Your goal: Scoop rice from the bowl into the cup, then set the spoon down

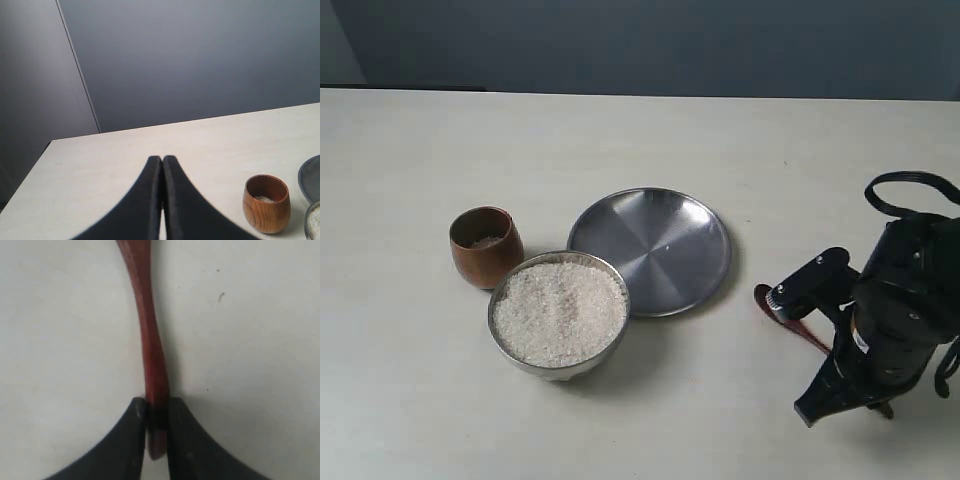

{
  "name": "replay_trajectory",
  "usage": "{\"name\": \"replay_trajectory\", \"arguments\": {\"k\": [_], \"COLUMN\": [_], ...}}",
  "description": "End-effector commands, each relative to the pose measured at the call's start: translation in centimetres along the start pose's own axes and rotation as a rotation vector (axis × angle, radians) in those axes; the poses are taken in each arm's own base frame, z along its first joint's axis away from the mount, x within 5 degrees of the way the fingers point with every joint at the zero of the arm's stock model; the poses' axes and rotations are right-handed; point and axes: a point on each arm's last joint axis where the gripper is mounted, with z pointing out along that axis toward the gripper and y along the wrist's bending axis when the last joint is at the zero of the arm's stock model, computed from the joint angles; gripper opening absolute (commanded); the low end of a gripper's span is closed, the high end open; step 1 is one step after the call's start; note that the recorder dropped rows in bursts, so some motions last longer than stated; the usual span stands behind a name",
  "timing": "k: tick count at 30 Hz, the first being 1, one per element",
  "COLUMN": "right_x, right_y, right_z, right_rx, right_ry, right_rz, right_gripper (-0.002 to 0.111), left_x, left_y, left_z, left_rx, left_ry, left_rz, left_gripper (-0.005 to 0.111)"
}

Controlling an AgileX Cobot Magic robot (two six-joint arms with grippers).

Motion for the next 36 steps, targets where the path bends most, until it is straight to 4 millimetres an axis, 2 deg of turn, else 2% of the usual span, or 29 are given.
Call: {"name": "replay_trajectory", "arguments": {"k": [1, 8, 15, 22, 25, 30, 32, 36], "right_x": [0.4, 0.2, 0.2, 0.5, 0.5, 0.5, 0.5, 0.3], "right_y": [0.5, 0.5, -0.3, -0.5, -0.6, -0.6, -0.6, -0.9], "right_z": [1.6, 1.1, -2.0, -2.4, -2.4, -2.4, -2.4, -2.4], "right_rx": [-0.024, -0.035, -0.038, -0.024, -0.022, -0.019, -0.016, 0.015], "right_ry": [0.07, 0.034, -0.111, -0.099, -0.1, -0.101, -0.104, -0.129], "right_rz": [0.02, 0.032, 0.071, 0.069, 0.066, 0.063, 0.058, 0.001], "right_gripper": [-0.001, -0.001, -0.001, -0.001, 0.009, 0.039, 0.04, 0.035], "left_x": [-0.2, -0.1, -0.1, -0.1, -0.1, -0.1, -0.1, -0.1], "left_y": [0.0, 0.0, 0.0, 0.0, 0.0, 0.0, 0.0, 0.0], "left_z": [-0.1, -0.1, -0.1, -0.1, -0.1, -0.1, -0.1, -0.1], "left_rx": [-0.003, -0.002, -0.004, -0.004, -0.004, -0.004, -0.004, -0.004], "left_ry": [-0.011, -0.009, -0.008, -0.008, -0.008, -0.008, -0.008, -0.008], "left_rz": [-0.002, -0.004, -0.002, -0.002, -0.002, -0.002, -0.002, -0.002], "left_gripper": [0.0, 0.0, 0.0, 0.0, 0.0, 0.0, 0.0, 0.0]}}
